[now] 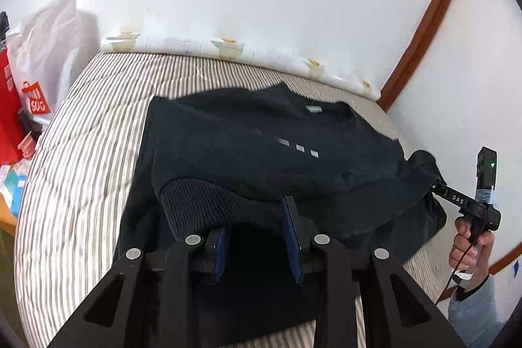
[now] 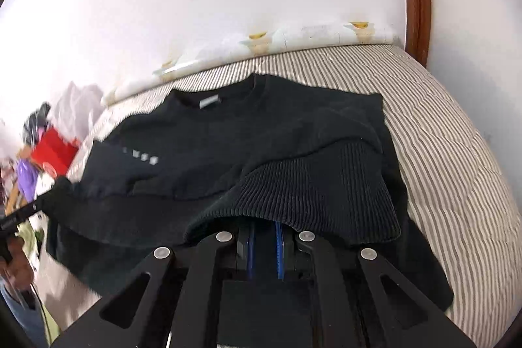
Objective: Fold small clothes
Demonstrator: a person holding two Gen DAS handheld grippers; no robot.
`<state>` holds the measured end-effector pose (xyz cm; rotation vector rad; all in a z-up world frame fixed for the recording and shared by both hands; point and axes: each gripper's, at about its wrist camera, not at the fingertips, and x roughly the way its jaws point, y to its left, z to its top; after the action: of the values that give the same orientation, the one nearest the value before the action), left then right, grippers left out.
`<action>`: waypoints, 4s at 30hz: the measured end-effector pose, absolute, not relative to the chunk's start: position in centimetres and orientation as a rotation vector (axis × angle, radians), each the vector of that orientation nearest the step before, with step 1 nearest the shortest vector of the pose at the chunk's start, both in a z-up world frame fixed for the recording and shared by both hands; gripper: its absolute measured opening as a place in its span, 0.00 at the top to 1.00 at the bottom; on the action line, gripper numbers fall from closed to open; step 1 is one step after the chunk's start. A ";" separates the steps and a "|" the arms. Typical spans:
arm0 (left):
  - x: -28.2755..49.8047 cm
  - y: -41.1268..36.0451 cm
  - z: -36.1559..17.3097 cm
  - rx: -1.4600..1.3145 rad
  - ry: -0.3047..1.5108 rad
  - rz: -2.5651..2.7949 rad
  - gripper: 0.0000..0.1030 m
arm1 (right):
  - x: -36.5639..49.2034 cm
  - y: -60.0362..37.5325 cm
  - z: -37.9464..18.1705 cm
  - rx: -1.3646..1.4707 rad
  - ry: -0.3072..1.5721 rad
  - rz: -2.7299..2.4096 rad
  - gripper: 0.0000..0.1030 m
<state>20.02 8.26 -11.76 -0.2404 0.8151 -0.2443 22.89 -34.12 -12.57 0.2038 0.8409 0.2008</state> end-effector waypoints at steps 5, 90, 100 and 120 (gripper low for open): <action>23.5 8.6 -10.8 -0.199 0.785 -0.227 0.74 | 27.2 -33.9 -12.2 0.211 0.838 0.157 0.91; 15.9 15.1 -16.6 -0.167 0.918 -0.028 0.67 | 20.3 -27.4 -12.3 -0.001 0.813 0.049 0.57; 9.7 18.4 -17.1 -0.254 0.945 -0.063 0.69 | 16.4 -9.1 -13.9 -0.198 0.822 0.278 0.53; 5.2 24.2 -17.9 -0.371 0.900 -0.057 0.54 | 11.4 9.1 -18.3 -0.585 0.709 0.482 0.45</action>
<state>5.23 24.20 -17.93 -0.3714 0.9001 -0.0567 11.38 9.15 -18.31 -0.5852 0.7085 0.4820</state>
